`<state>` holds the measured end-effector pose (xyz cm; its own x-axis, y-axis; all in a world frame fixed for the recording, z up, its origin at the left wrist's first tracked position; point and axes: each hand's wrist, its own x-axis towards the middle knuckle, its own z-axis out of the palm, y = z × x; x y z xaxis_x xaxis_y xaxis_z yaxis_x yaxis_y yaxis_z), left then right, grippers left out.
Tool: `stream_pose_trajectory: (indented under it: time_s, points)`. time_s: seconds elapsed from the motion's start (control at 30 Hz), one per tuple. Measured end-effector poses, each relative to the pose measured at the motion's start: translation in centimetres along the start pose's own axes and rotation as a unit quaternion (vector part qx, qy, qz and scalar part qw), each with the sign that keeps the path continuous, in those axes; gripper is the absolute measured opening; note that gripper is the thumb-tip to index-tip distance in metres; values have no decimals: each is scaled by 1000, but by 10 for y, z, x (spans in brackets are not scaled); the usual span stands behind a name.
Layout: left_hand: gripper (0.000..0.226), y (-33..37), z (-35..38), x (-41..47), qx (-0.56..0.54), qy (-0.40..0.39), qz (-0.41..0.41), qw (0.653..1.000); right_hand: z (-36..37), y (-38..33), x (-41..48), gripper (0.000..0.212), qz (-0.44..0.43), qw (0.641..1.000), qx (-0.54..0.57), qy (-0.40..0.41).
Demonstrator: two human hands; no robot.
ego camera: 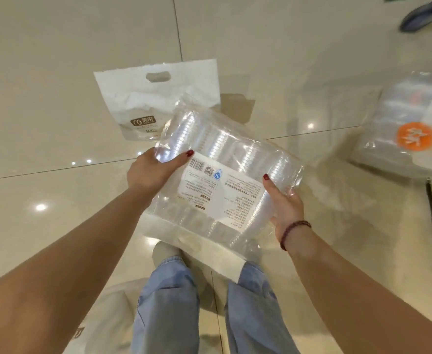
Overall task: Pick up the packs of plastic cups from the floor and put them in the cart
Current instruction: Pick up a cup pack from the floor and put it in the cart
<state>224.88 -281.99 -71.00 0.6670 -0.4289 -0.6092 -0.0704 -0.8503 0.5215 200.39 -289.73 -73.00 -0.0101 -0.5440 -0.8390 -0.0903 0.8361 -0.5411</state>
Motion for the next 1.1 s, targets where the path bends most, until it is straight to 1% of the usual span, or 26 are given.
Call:
stream_pose_trajectory:
  time_s: [0.1,0.13,0.2,0.3,0.33,0.37,0.43,0.47,0.5,0.53,0.6,0.63,0.67,0.73,0.8,0.83,0.87,0.93,0.97,1.0,1.03,1.1]
  points:
    - [96,48,-24,-54,21,15,29,999,-24,-53,-54,118,-27,999,-27,10]
    - [95,68,-32,-75,32,15,42,998,-35,-72,-75,116,-34,999,-37,20]
    - [91,108,-51,-118,38,13,80,996,-58,-110,-121,100,-60,996,-52,31]
    - [74,162,-77,-177,46,3,137,989,-94,-158,-188,60,-112,988,-86,59]
    - [70,178,-86,-196,48,2,157,986,-106,-171,-210,55,-135,985,-85,67]
    - [70,193,-94,-215,48,1,180,983,-117,-181,-232,62,-163,980,-82,82]
    - [75,220,-108,-249,45,-2,212,976,-140,-197,-274,99,-195,971,-62,123]
    - [80,233,-114,-269,42,-8,226,973,-152,-201,-294,109,-204,968,-52,140]
    - [81,245,-119,-287,33,-14,246,969,-163,-206,-318,102,-222,962,-42,154]
    - [77,257,-124,-304,24,-17,267,963,-174,-211,-342,85,-242,955,-33,171]
    - [57,278,-131,-338,21,-28,309,950,-196,-213,-387,48,-295,932,-3,209]
    - [50,288,-133,-355,21,-38,334,942,-207,-212,-408,36,-319,919,5,230]
    - [48,297,-135,-372,22,-52,357,932,-217,-211,-429,33,-340,906,10,251]
    - [48,315,-137,-408,27,-78,402,912,-238,-208,-465,33,-369,885,36,283]
    - [49,330,-132,-440,33,-106,446,888,-264,-201,-497,25,-384,869,69,304]
    - [52,337,-127,-457,37,-123,467,875,-276,-195,-516,26,-390,860,78,319]
    - [56,342,-123,-476,43,-140,487,861,-290,-187,-532,35,-393,852,82,338]
    - [65,349,-109,-513,61,-172,524,832,-317,-169,-565,68,-393,833,85,380]
    - [66,351,-101,-532,71,-188,536,820,-331,-158,-580,80,-388,826,87,400]
    - [67,352,-91,-550,78,-205,547,808,-345,-145,-595,85,-382,817,95,421]
    - [70,353,-80,-570,83,-223,560,794,-361,-131,-609,85,-375,809,108,440]
    - [79,348,-58,-616,92,-252,595,758,-389,-101,-640,77,-364,789,134,476]
